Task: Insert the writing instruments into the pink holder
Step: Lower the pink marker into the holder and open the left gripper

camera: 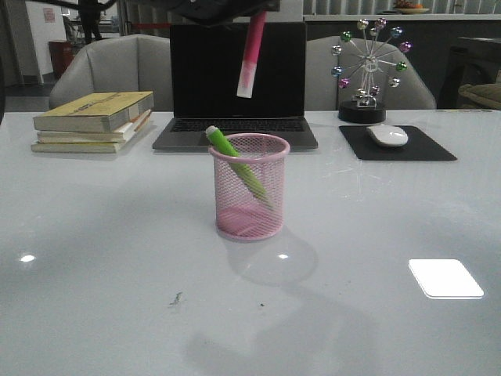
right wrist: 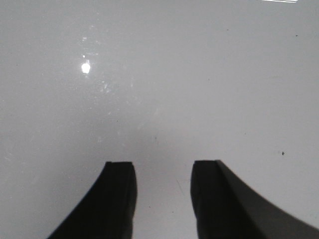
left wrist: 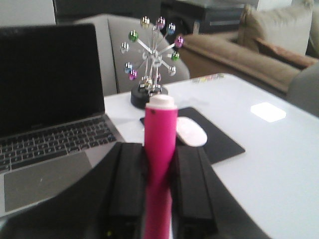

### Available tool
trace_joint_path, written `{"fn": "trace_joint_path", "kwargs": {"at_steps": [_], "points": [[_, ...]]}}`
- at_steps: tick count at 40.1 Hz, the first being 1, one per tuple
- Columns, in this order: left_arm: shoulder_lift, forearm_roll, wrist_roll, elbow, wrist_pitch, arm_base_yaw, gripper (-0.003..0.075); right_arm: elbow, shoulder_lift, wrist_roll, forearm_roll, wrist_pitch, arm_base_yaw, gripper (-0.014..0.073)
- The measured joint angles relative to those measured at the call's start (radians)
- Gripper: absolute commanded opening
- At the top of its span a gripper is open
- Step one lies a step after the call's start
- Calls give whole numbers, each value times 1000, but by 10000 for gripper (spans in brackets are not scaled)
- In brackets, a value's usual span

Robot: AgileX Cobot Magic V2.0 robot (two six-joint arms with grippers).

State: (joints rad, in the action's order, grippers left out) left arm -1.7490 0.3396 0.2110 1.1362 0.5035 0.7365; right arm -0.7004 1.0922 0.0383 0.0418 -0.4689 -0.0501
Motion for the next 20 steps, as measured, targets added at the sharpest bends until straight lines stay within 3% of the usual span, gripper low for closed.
{"fn": "trace_joint_path", "kwargs": {"at_steps": [2,6,20], "points": [[-11,3,-4,-41,128,24,92,0,0,0,-4,0,0,395],[-33,15,-7,-80,220,37,92,0,0,0,-12,0,0,395],[-123,39,-11,-93,255,37,92,0,0,0,-20,0,0,395]]}}
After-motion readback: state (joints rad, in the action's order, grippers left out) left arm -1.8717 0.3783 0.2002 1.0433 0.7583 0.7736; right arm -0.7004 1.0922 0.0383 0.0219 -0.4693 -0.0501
